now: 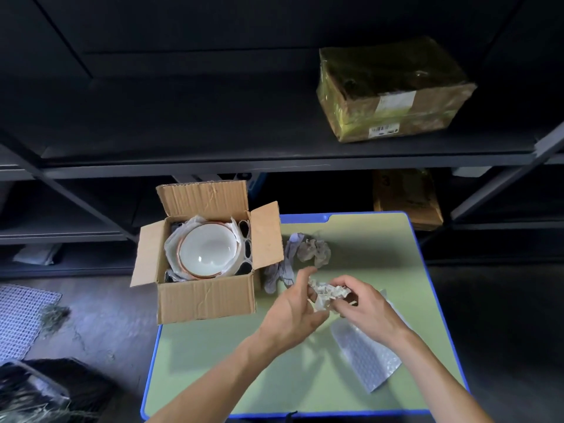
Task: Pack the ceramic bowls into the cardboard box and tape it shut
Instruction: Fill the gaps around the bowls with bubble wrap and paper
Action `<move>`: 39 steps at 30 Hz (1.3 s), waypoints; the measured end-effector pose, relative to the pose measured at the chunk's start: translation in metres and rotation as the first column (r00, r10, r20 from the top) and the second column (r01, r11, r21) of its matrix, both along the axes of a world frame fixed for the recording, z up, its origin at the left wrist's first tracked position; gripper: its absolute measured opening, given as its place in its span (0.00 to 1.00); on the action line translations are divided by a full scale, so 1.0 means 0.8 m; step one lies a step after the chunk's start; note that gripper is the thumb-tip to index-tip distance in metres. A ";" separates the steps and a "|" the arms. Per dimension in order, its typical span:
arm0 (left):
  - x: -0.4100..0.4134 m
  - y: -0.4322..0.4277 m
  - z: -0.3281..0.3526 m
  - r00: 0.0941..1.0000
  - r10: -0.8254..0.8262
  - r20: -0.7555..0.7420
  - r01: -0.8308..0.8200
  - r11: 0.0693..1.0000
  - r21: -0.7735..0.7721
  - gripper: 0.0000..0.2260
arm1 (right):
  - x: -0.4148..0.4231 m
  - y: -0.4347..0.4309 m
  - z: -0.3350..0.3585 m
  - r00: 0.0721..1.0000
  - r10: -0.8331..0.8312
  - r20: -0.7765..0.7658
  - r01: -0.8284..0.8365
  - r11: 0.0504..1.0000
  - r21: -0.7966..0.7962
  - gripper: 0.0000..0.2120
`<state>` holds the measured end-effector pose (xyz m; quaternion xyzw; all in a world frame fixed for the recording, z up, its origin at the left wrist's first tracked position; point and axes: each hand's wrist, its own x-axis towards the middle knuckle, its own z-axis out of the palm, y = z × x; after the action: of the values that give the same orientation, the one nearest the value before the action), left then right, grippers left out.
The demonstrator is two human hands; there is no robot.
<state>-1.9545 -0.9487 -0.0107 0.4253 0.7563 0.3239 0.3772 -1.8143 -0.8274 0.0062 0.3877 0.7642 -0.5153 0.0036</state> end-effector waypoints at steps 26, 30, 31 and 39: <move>-0.092 -0.076 0.118 0.945 0.324 -0.041 -0.313 0.935 0.168 0.16 | -0.133 -0.040 0.126 0.960 0.169 -0.222 -0.148 0.983 0.111 0.11; -0.106 -0.074 0.112 0.934 0.329 -0.140 -0.314 0.942 0.118 0.18 | -0.167 -0.041 0.110 0.978 0.128 -0.162 -0.103 0.982 0.156 0.09; -0.109 -0.072 0.109 0.938 0.313 -0.150 -0.301 0.949 0.097 0.18 | -0.173 -0.041 0.108 0.984 0.116 -0.133 -0.093 0.981 0.170 0.10; -0.149 -0.033 0.088 0.951 0.251 -0.178 -0.248 0.968 0.040 0.12 | -0.224 -0.032 0.099 0.999 -0.008 -0.052 0.019 0.977 0.214 0.12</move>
<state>-2.0737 -0.9749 0.0597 0.3574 0.8324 0.3351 0.2589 -1.9937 -0.8532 0.0856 0.3779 0.8126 -0.4395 -0.0609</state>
